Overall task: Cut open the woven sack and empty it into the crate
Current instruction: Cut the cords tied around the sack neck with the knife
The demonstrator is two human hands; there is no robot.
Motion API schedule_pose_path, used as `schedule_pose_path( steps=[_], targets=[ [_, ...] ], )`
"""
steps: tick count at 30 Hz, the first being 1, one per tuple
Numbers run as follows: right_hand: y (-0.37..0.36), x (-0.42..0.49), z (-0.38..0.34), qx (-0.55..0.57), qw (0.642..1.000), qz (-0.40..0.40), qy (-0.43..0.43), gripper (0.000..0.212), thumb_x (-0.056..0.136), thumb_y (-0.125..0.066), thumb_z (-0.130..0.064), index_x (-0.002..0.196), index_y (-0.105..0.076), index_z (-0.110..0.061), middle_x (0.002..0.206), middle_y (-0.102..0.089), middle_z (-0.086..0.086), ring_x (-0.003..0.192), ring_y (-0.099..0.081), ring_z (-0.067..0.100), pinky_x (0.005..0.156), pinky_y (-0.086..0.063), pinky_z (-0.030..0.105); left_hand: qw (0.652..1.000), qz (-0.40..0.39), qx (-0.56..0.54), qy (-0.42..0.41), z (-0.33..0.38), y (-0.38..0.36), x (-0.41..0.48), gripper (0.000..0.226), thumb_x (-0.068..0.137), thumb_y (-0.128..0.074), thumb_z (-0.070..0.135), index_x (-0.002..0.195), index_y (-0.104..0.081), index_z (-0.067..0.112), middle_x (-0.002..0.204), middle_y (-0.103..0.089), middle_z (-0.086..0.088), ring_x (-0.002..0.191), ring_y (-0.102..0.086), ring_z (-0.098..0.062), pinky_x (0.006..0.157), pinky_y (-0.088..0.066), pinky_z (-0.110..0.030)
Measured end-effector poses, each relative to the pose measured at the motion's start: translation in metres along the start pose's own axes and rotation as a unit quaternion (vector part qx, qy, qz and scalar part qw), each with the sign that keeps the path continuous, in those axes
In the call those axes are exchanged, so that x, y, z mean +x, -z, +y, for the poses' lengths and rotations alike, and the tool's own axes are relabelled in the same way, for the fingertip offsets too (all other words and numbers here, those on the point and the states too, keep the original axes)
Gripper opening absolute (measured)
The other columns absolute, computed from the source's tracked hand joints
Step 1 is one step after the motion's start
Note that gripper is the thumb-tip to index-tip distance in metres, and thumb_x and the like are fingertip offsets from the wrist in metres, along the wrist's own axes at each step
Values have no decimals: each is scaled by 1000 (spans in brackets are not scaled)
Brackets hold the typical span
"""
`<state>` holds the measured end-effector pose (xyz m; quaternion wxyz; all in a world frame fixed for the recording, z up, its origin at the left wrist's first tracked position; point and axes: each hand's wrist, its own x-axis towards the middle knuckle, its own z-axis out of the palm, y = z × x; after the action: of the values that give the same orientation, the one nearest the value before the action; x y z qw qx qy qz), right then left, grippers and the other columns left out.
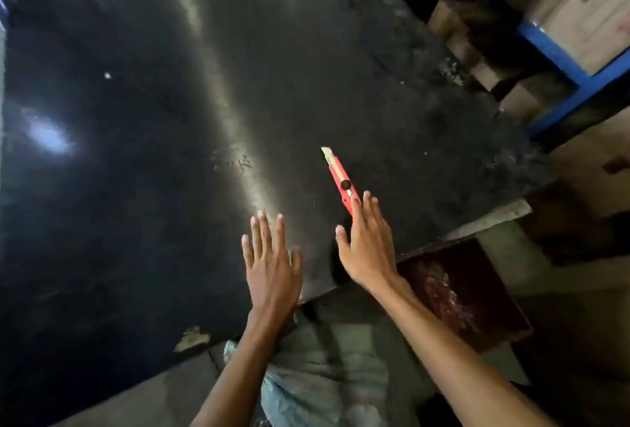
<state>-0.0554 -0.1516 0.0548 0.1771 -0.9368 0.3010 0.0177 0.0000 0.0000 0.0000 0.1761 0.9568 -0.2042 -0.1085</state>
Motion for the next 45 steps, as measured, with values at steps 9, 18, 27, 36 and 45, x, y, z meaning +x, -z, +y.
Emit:
schedule_pose_path(
  steps=[9, 18, 27, 36, 45],
  targets=[
    [-32, 129, 3, -88, 990, 111, -26, 36, 96, -57, -34, 121, -60, -8, 123, -56, 11, 113, -54, 31, 89, -48, 44, 993, 59, 102, 4, -1, -31, 22, 66, 104, -22, 47, 163, -5, 25, 170, 6, -15, 158, 7, -28, 126, -6, -56],
    [-19, 97, 8, 131, 990, 56, -20, 22, 91, -61, -8, 110, -48, -11, 118, -55, 11, 104, -58, 31, 79, -46, 37, 995, 44, 86, 18, 3, -25, 24, 65, 103, -25, 49, 162, -10, 29, 171, 3, -12, 158, 5, -26, 126, -5, -55],
    [-20, -111, 73, 285, 955, 58, 52, 23, 90, -54, -16, 105, -39, -25, 83, -71, 7, 65, -69, 35, 63, -55, 51, 994, 70, 86, 16, 4, -25, 20, 65, 100, -21, 53, 161, -18, 31, 171, -6, -12, 158, -2, -26, 127, -2, -50],
    [-107, -302, 181, 219, 971, -92, 27, 28, 90, -63, -5, 105, -45, -19, 83, -63, -3, 65, -57, 15, 61, -37, 25, 984, 156, 76, 43, 14, -99, -160, 64, 99, -37, 42, 159, -29, 20, 168, -20, -13, 156, -16, -30, 126, -15, -45],
    [-196, -325, 188, 129, 971, -200, 24, 28, 94, -60, -12, 116, -44, -15, 94, -64, 10, 60, -50, 9, 46, -34, 11, 949, -132, -28, 284, -77, -275, -363, 55, 101, -42, 39, 150, -41, 13, 150, -49, -13, 142, -41, -29, 115, -34, -43]
  ],
)
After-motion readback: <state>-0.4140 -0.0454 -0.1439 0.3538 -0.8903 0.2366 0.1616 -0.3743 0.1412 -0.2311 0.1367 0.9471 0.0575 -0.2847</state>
